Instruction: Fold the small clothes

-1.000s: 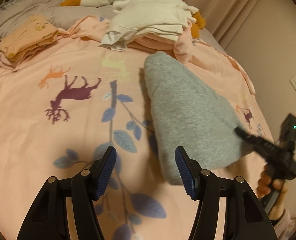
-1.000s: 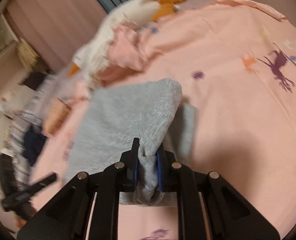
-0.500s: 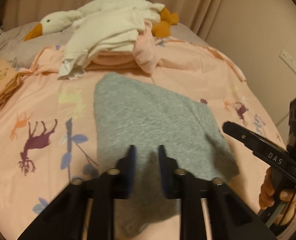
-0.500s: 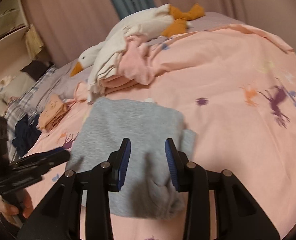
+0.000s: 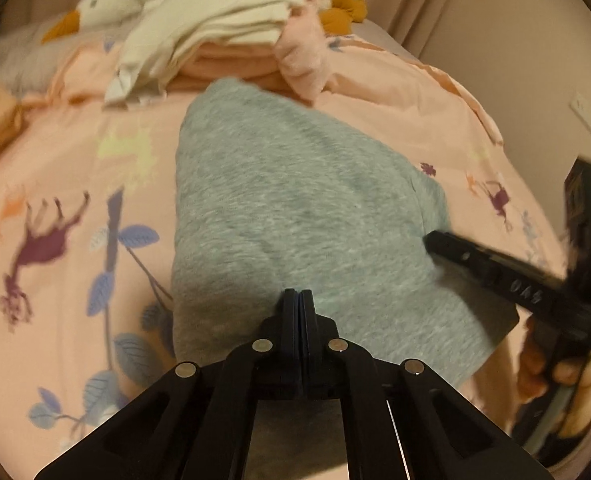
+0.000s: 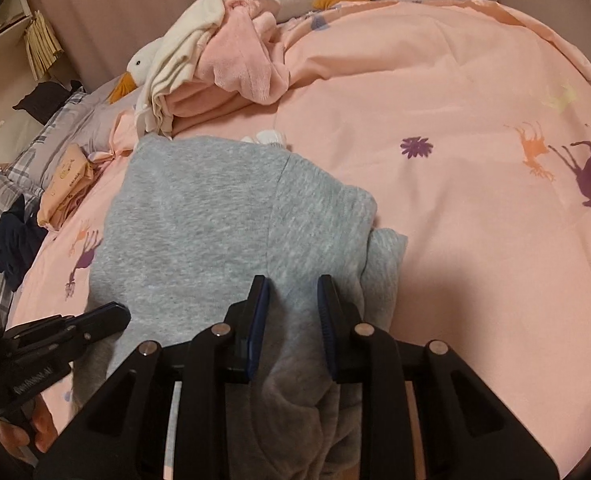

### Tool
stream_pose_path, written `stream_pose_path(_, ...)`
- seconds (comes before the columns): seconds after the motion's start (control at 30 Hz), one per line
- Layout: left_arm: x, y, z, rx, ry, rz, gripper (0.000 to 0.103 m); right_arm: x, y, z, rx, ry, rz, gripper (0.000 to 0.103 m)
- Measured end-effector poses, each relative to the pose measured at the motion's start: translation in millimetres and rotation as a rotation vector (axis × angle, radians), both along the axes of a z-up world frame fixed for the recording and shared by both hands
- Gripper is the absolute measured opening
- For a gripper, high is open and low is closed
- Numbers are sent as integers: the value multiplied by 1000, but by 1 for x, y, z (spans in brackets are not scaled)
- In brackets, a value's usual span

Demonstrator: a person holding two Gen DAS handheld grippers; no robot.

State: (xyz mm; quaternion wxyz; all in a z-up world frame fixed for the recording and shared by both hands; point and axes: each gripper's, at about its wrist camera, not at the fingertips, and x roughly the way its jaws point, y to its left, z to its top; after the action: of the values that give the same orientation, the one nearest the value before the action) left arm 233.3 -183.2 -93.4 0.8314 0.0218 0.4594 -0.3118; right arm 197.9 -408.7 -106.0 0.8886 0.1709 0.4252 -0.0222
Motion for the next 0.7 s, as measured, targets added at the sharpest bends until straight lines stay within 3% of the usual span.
stream_pose_path(0.13, -21, 8, 13, -7, -52, -25, 4, -24, 7, 24, -3, -85, 37, 29)
stream_pose_path(0.3, -42, 26, 14, -17, -93, -35, 4, -55, 23, 35, -25, -121, 106, 29)
stream_pose_path(0.6, -32, 25, -9, -38, -25, -21, 3, -62, 35, -7, -57, -30, 115, 24)
stream_pose_path(0.7, -31, 30, -8, -57, -8, -2, 3, -62, 40, -6, -81, -27, 108, 24)
